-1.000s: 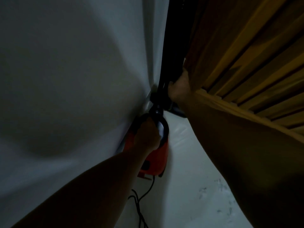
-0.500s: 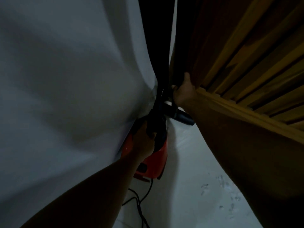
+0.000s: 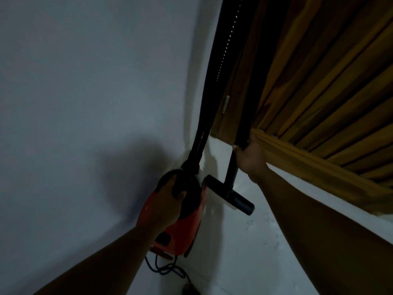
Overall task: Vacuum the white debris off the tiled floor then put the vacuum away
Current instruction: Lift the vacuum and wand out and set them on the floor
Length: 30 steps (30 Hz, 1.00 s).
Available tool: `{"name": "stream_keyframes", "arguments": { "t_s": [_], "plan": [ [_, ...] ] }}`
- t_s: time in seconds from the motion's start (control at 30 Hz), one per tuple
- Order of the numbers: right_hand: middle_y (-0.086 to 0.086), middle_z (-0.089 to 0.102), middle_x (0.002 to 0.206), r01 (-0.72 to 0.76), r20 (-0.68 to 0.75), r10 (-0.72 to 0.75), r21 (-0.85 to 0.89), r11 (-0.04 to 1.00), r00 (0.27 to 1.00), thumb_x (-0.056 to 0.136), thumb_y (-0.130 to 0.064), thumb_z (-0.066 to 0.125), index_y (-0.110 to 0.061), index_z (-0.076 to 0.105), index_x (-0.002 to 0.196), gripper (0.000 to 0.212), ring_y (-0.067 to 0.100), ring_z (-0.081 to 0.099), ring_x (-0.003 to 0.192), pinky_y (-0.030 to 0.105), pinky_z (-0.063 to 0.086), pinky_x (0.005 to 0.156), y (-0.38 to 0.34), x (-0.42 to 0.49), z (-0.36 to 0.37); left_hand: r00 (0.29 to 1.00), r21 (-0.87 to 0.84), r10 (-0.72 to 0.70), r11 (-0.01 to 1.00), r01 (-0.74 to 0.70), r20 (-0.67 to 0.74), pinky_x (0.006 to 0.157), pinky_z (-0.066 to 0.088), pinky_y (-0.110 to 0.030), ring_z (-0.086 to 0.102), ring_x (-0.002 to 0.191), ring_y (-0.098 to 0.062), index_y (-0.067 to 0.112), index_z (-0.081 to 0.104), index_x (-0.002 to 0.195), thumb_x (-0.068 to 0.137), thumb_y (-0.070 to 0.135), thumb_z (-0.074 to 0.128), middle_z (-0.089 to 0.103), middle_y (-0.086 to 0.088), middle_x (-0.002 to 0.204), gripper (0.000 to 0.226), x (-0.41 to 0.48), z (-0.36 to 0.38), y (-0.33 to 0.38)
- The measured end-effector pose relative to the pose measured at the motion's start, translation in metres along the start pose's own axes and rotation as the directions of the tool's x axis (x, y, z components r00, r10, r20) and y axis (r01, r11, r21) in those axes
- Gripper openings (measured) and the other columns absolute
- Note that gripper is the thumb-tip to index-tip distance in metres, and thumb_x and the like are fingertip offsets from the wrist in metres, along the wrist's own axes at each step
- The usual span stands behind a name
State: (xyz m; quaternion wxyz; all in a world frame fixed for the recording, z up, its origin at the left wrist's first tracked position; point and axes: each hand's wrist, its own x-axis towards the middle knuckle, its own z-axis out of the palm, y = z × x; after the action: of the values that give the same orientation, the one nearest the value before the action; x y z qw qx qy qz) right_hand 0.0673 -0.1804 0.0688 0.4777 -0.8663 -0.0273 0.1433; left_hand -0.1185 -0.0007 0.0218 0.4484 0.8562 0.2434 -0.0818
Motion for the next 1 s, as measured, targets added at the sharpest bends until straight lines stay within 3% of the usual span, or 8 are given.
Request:
{"name": "stream_keyframes", "arguments": {
  "t_s": [0.07, 0.17, 0.23, 0.37, 0.53, 0.7, 0.83, 1.0],
  "plan": [
    [0.016, 0.059, 0.134, 0.011, -0.016, -0.01, 0.024, 1.0, 1.0, 0.102, -0.004, 0.055, -0.007, 0.038, 0.151, 0.052, 0.033, 0.058, 0.119, 0.037, 0.049, 0.095, -0.017, -0.043, -0.009, 0.999, -0.058, 0.036, 0.998, -0.037, -0.014, 0.076, 0.037, -0.007, 0.052, 0.108, -0.005, 0.031, 0.034, 0.148, 0.1, 0.023, 0.051, 0.056, 0.01, 0.126, 0.051, -0.045, -0.016, 0.008],
    [0.009, 0.057, 0.131, 0.042, -0.034, -0.04, 0.055, 0.998, 0.999, 0.103, -0.005, 0.054, -0.006, 0.037, 0.152, 0.052, 0.025, 0.057, 0.114, 0.03, 0.045, 0.091, -0.046, -0.114, -0.025, 0.993, -0.055, 0.096, 0.993, -0.1, -0.062, 0.07, 0.034, -0.002, 0.053, 0.108, -0.006, 0.031, 0.037, 0.146, 0.1, 0.017, 0.05, 0.055, 0.013, 0.122, 0.05, -0.118, -0.04, 0.024],
    [0.011, 0.058, 0.132, 0.064, -0.041, -0.061, 0.06, 0.996, 0.997, 0.102, -0.005, 0.055, -0.007, 0.038, 0.151, 0.051, 0.027, 0.057, 0.116, 0.03, 0.045, 0.091, -0.064, -0.168, -0.038, 0.992, -0.06, 0.103, 0.992, -0.107, -0.078, 0.073, 0.035, -0.008, 0.053, 0.109, -0.01, 0.028, 0.038, 0.146, 0.1, 0.015, 0.049, 0.056, 0.007, 0.125, 0.049, -0.17, -0.054, 0.035],
    [0.011, 0.058, 0.128, 0.087, -0.025, -0.086, 0.028, 0.996, 0.996, 0.103, -0.007, 0.053, -0.011, 0.032, 0.153, 0.055, 0.017, 0.054, 0.101, 0.027, 0.043, 0.084, -0.082, -0.262, -0.058, 0.997, -0.12, 0.048, 0.991, -0.056, -0.068, 0.091, 0.035, -0.025, 0.052, 0.123, -0.022, 0.024, 0.039, 0.146, 0.099, 0.014, 0.05, 0.058, -0.003, 0.133, 0.049, -0.257, -0.069, 0.045],
    [0.007, 0.057, 0.111, 0.087, -0.023, -0.087, -0.005, 0.996, 0.996, 0.102, -0.008, 0.055, -0.01, 0.038, 0.147, 0.048, 0.025, 0.059, 0.092, 0.031, 0.047, 0.077, -0.081, -0.363, -0.065, 0.998, -0.142, -0.007, 0.99, -0.001, -0.061, 0.093, 0.034, -0.027, 0.052, 0.121, -0.021, 0.027, 0.041, 0.144, 0.097, 0.014, 0.052, 0.058, -0.002, 0.131, 0.05, -0.353, -0.07, 0.025],
    [0.009, 0.059, 0.105, 0.088, 0.007, -0.087, -0.045, 0.995, 0.996, 0.101, -0.01, 0.056, -0.007, 0.044, 0.132, 0.033, 0.013, 0.059, 0.079, 0.022, 0.044, 0.059, -0.064, -0.459, -0.065, 0.998, -0.171, -0.058, 0.984, 0.05, -0.04, 0.097, 0.035, -0.03, 0.051, 0.124, -0.023, 0.028, 0.041, 0.145, 0.098, 0.016, 0.053, 0.056, -0.002, 0.134, 0.05, -0.449, -0.057, 0.006],
    [0.007, 0.059, 0.102, 0.083, 0.029, -0.081, -0.059, 0.995, 0.996, 0.101, -0.011, 0.058, -0.006, 0.044, 0.129, 0.031, 0.016, 0.059, 0.079, 0.03, 0.047, 0.068, -0.044, -0.529, -0.064, 0.991, -0.165, -0.126, 0.979, 0.117, -0.04, 0.106, 0.036, -0.038, 0.048, 0.128, -0.027, 0.027, 0.039, 0.146, 0.097, 0.017, 0.054, 0.053, -0.004, 0.139, 0.052, -0.524, -0.046, -0.018],
    [0.006, 0.06, 0.097, 0.071, 0.027, -0.07, -0.037, 0.997, 0.997, 0.1, -0.01, 0.058, -0.008, 0.045, 0.127, 0.031, 0.021, 0.062, 0.081, 0.032, 0.048, 0.069, -0.017, -0.626, -0.045, 0.986, -0.12, -0.159, 0.981, 0.152, -0.051, 0.101, 0.035, -0.032, 0.049, 0.128, -0.028, 0.023, 0.04, 0.146, 0.097, 0.015, 0.055, 0.054, -0.006, 0.138, 0.053, -0.616, -0.038, -0.063]
  ]
}}
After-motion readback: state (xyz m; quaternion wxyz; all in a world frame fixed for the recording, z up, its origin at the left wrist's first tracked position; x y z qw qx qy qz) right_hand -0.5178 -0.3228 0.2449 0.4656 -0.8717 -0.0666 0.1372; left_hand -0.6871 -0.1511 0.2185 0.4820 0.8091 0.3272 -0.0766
